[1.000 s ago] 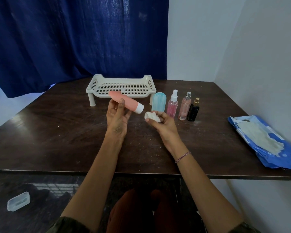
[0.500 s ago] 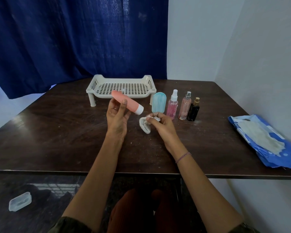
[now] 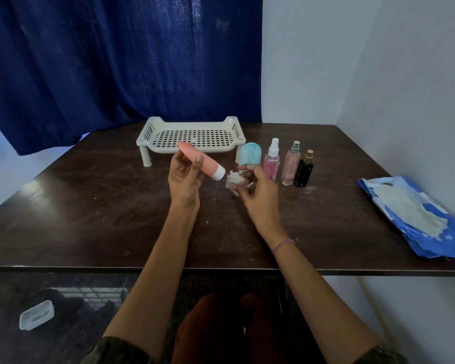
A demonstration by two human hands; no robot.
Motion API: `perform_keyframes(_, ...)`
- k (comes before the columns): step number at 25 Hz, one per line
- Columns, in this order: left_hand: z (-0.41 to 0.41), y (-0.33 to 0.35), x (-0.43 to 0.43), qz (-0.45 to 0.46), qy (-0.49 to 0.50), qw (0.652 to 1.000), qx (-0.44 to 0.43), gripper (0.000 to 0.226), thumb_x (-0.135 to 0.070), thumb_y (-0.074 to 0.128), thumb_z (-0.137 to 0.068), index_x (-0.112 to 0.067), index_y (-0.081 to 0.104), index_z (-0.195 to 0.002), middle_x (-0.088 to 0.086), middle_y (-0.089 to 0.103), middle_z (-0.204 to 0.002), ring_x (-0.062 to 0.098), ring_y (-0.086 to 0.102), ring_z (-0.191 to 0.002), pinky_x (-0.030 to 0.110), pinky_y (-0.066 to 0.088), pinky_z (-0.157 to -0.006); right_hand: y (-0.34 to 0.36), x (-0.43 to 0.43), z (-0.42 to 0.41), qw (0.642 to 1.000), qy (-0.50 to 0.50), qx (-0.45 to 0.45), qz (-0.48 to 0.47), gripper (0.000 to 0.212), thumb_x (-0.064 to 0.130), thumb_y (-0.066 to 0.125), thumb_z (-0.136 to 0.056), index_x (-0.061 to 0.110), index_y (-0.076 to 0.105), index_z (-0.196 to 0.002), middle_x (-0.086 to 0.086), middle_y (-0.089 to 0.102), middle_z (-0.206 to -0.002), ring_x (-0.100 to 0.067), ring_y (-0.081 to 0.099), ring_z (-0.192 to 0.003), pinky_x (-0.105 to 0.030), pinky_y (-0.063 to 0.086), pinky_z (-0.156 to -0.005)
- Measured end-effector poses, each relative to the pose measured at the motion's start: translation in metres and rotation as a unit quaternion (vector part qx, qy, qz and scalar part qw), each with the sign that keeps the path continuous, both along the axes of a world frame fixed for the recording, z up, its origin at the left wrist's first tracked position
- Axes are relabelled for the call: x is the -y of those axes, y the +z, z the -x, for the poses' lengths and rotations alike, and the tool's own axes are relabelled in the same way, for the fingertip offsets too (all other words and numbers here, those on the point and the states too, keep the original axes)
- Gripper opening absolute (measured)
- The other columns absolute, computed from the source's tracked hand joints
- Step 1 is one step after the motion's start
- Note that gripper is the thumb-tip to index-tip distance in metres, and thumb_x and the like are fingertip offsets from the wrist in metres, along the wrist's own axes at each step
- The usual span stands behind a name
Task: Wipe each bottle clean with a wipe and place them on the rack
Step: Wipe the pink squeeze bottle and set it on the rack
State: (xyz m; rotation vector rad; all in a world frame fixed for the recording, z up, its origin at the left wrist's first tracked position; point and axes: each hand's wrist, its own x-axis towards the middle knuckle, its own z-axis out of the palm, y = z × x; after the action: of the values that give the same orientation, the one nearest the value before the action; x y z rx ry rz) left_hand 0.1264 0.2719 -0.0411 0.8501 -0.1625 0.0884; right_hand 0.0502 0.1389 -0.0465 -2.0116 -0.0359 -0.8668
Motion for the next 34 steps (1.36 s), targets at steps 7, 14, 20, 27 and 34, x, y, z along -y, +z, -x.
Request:
perform_keyframes(7, 0.002, 0.001, 0.0, -0.022, 0.017, 1.0, 0.01, 0.063, -0.02, 0.075, -0.065, -0.016, 0.051, -0.123, -0.001, 0.06, -0.113, 0.007, 0.063, -0.101, 0.034, 0.055, -0.084, -0.005, -0.003, 0.003, 0.971, -0.038, -0.013, 0.234, 0.028, 0.006, 0.068, -0.078, 0.014, 0.059, -0.103, 0.0, 0.058, -0.097, -0.01, 0.047, -0.089, -0.022, 0.043, -0.074)
perform_keyframes(14, 0.001, -0.001, -0.001, -0.058, 0.024, 0.998, 0.009, 0.07, -0.029, 0.081, -0.057, -0.022, 0.052, -0.121, -0.002, 0.059, -0.115, 0.01, 0.06, -0.106, 0.04, 0.053, -0.09, -0.007, -0.002, 0.005, 0.961, 0.015, -0.083, 0.263, 0.046, 0.041, 0.076, -0.071, 0.017, 0.06, -0.106, 0.006, 0.057, -0.095, -0.009, 0.047, -0.091, -0.026, 0.046, -0.07)
perform_keyframes(20, 0.002, -0.002, -0.003, -0.084, 0.033, 0.996, 0.024, 0.064, -0.029, 0.083, -0.057, -0.025, 0.056, -0.114, 0.0, 0.061, -0.113, 0.012, 0.062, -0.103, 0.042, 0.053, -0.09, 0.006, -0.006, 0.004, 0.993, 0.033, 0.009, 0.116, 0.046, 0.05, 0.064, -0.076, 0.012, 0.065, -0.102, 0.006, 0.054, -0.095, -0.003, 0.047, -0.087, -0.01, 0.037, -0.072)
perform_keyframes(27, 0.008, 0.004, -0.012, -0.135, 0.078, 0.985, 0.073, 0.052, -0.029, 0.079, -0.06, -0.025, 0.053, -0.106, 0.0, 0.062, -0.105, 0.01, 0.064, -0.096, 0.023, 0.055, -0.074, 0.027, -0.026, -0.027, 0.997, 0.039, 0.009, 0.065, 0.041, 0.018, 0.083, -0.067, 0.007, 0.066, -0.102, -0.003, 0.064, -0.096, -0.004, 0.057, -0.08, -0.008, 0.048, -0.072)
perform_keyframes(34, -0.02, 0.016, -0.051, -0.195, 0.119, 0.97, 0.081, 0.028, -0.019, 0.067, -0.085, -0.01, 0.063, -0.111, -0.01, 0.069, -0.1, 0.013, 0.067, -0.098, 0.022, 0.056, -0.075, 0.036, -0.05, -0.065, 0.998, 0.057, -0.008, 0.013, 0.03, 0.016, 0.073, -0.079, 0.007, 0.068, -0.107, -0.006, 0.07, -0.106, -0.005, 0.062, -0.089, -0.021, 0.053, -0.083)
